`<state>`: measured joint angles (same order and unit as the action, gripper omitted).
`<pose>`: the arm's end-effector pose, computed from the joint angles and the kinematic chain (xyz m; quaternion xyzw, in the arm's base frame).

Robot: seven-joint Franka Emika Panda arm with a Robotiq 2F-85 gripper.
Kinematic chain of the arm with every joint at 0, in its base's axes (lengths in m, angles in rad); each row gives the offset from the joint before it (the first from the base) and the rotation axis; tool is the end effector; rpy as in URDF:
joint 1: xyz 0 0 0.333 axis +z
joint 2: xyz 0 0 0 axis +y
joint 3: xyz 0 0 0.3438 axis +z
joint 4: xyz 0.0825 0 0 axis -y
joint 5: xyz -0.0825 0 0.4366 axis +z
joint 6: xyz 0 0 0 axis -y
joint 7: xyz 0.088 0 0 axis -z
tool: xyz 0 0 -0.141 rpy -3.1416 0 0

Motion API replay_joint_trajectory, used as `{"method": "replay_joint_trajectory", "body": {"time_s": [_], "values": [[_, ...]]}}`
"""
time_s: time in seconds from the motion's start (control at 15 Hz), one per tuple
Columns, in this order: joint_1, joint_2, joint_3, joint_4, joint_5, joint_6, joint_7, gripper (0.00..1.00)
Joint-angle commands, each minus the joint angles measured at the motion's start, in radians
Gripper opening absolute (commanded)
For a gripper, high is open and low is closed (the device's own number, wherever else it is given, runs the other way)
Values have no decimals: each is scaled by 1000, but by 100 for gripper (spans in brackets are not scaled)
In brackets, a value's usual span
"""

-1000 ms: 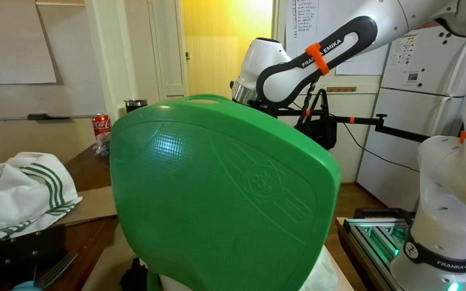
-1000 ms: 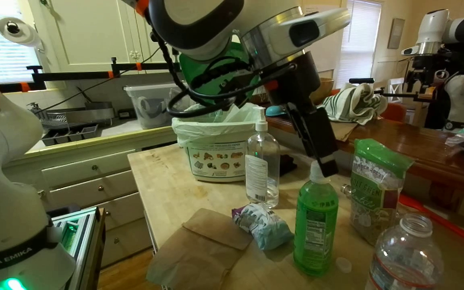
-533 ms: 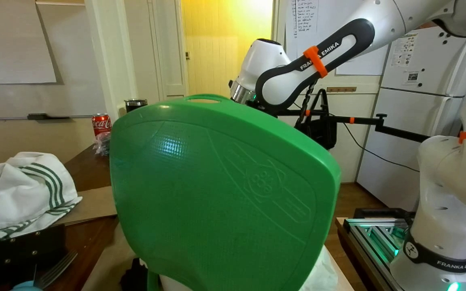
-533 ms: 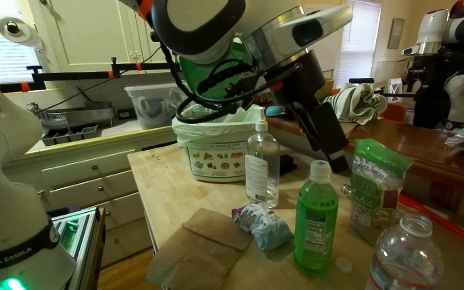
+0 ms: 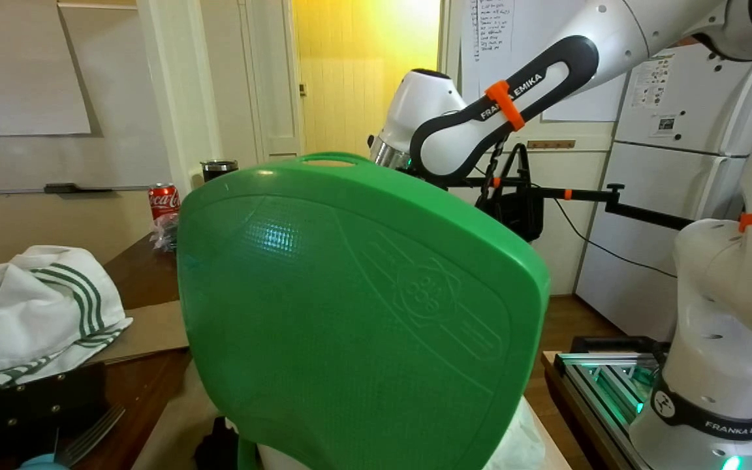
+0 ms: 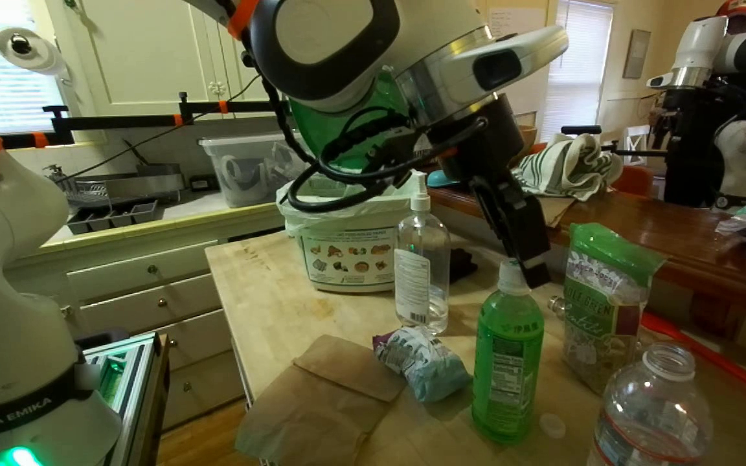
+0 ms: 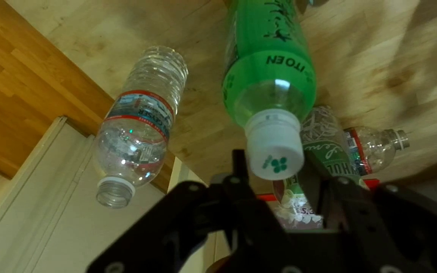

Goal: Remove the white cap from the green bottle and put it on the table

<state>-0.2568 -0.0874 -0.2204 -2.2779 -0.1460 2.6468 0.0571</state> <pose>0.5303 -0.2735 0.4071 0.9516 -0.2055 0.2120 0.0849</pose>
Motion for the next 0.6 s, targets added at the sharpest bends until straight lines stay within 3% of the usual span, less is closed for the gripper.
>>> {"method": "replay_joint_trajectory", "body": {"time_s": [0.0, 0.53], "values": [[2, 15, -4, -8, 3, 33, 0, 39], [2, 15, -2, -3, -7, 32, 8, 40]]}}
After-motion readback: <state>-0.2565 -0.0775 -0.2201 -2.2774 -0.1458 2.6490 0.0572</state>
